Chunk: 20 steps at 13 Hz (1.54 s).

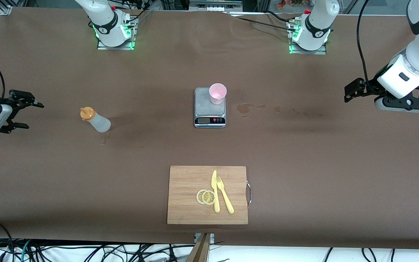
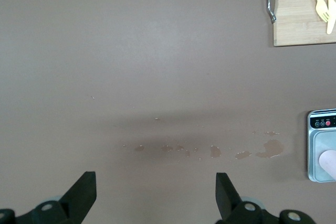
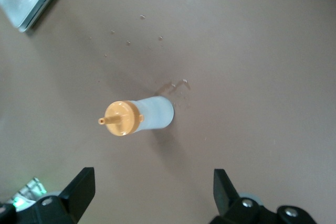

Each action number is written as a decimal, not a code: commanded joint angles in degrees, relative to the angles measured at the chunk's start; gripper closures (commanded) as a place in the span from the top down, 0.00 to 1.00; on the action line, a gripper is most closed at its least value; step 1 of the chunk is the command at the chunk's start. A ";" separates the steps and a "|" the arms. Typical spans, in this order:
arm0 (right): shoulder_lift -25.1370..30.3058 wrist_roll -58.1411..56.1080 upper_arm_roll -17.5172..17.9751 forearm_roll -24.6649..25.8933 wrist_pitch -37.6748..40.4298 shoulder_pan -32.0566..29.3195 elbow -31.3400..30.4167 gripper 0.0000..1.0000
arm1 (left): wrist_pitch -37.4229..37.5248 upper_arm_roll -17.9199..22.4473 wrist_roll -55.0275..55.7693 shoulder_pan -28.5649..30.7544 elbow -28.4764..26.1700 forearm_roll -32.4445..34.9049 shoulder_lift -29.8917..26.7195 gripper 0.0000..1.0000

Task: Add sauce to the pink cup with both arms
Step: 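Reach the right gripper to the squeeze bottle and grasp it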

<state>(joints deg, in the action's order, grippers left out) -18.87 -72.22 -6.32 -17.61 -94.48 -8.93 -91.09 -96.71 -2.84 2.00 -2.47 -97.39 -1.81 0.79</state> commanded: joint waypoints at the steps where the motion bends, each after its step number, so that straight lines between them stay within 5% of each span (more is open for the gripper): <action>1: -3.52 -11.85 0.26 -5.14 -0.79 -2.48 0.39 1.00 | 2.04 0.12 -0.50 -0.60 2.11 0.93 1.50 1.00; 6: -6.35 -39.88 0.26 -15.68 -1.94 -7.58 -7.33 1.00 | 2.40 0.12 -0.50 -1.21 7.21 1.01 4.22 1.00; 11: -14.24 -65.55 0.26 -25.35 4.11 -10.67 -7.79 1.00 | 2.49 0.38 0.02 -0.78 7.39 1.37 4.39 1.00; 15: -22.42 -71.82 0.26 -32.73 8.34 -11.02 -8.14 1.00 | 2.58 0.55 -0.07 -0.78 7.30 1.46 4.57 1.00; 20: -24.11 -73.32 0.35 -36.00 9.57 -10.32 -10.07 1.00 | 2.67 0.38 -0.16 -0.78 7.21 1.54 4.66 1.00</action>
<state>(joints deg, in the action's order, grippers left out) -44.17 -144.33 -6.22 -52.39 -86.01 -19.09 -100.37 -95.37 -2.42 2.04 -3.17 -91.89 -1.81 4.70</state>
